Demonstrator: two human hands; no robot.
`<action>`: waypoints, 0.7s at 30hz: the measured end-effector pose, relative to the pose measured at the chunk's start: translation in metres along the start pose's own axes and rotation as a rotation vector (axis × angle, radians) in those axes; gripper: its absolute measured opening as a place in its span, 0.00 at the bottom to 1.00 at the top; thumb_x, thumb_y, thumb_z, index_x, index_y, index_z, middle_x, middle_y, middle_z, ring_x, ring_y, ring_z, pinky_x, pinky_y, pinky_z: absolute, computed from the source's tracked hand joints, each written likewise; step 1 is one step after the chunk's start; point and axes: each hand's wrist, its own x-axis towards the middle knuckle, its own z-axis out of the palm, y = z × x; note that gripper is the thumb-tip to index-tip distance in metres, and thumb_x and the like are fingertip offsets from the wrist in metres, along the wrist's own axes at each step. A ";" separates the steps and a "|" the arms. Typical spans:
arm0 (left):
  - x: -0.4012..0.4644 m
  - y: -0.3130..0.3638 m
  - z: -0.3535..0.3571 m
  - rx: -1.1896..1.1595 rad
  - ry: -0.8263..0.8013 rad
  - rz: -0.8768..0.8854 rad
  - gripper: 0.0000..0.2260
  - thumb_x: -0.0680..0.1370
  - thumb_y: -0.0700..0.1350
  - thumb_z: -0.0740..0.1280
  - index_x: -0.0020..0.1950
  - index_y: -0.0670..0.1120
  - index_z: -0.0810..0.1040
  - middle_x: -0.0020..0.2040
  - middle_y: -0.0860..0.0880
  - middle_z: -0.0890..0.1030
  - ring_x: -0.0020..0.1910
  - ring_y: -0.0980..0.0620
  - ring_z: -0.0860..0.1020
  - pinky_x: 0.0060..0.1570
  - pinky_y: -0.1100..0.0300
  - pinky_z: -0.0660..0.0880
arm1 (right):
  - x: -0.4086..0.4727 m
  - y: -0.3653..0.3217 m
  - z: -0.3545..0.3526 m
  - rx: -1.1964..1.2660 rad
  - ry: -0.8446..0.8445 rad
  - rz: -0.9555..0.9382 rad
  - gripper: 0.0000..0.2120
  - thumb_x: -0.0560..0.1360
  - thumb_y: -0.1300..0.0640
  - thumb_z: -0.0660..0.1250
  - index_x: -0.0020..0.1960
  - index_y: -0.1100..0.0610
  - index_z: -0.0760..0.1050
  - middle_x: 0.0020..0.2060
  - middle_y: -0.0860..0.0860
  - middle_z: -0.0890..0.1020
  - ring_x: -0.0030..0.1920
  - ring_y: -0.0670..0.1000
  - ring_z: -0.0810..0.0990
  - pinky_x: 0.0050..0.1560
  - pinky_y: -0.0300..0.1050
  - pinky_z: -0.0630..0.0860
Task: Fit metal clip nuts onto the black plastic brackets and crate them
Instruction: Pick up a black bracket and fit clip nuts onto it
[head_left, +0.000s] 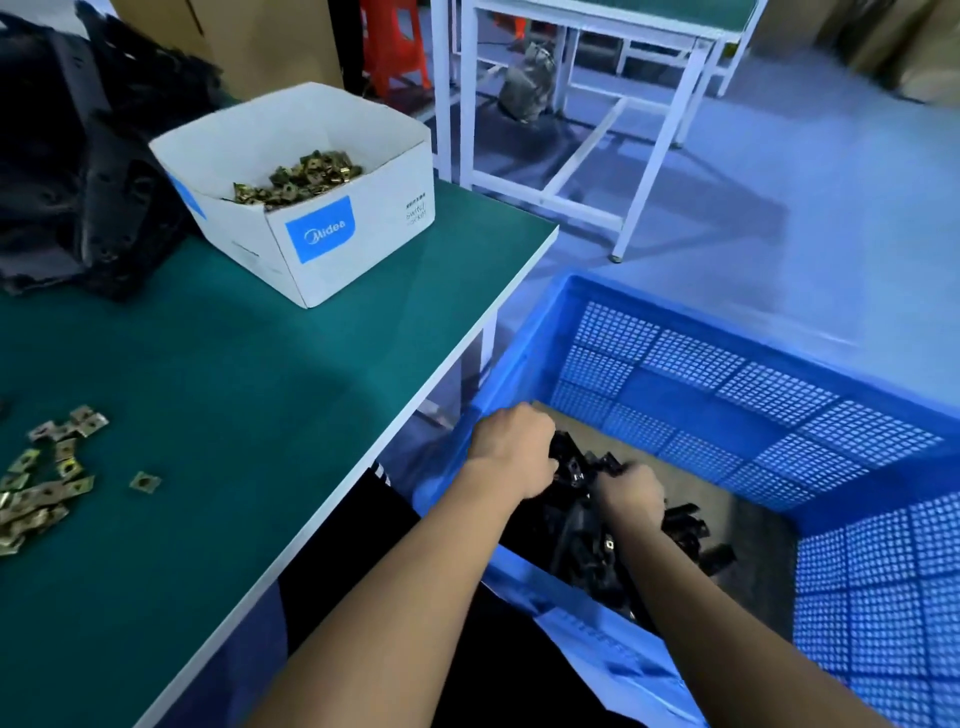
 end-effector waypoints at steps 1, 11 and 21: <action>0.000 0.003 -0.011 -0.014 0.070 0.016 0.16 0.80 0.53 0.69 0.64 0.46 0.79 0.62 0.43 0.78 0.61 0.39 0.79 0.57 0.48 0.76 | -0.007 -0.016 -0.003 -0.003 0.035 -0.070 0.07 0.76 0.55 0.67 0.44 0.60 0.78 0.41 0.57 0.82 0.46 0.61 0.83 0.44 0.48 0.77; -0.053 -0.029 -0.151 -0.312 0.895 0.050 0.10 0.78 0.51 0.68 0.57 0.50 0.81 0.49 0.53 0.84 0.48 0.47 0.81 0.49 0.48 0.78 | -0.152 -0.183 -0.054 -0.012 0.392 -0.947 0.11 0.72 0.64 0.67 0.54 0.63 0.78 0.35 0.64 0.82 0.36 0.69 0.80 0.38 0.55 0.76; -0.213 -0.207 -0.160 -0.484 1.396 -0.460 0.06 0.76 0.49 0.66 0.47 0.53 0.83 0.37 0.60 0.80 0.38 0.60 0.79 0.46 0.59 0.79 | -0.326 -0.297 0.031 -0.134 -0.250 -1.490 0.05 0.70 0.60 0.64 0.37 0.52 0.72 0.29 0.50 0.73 0.31 0.58 0.70 0.33 0.46 0.64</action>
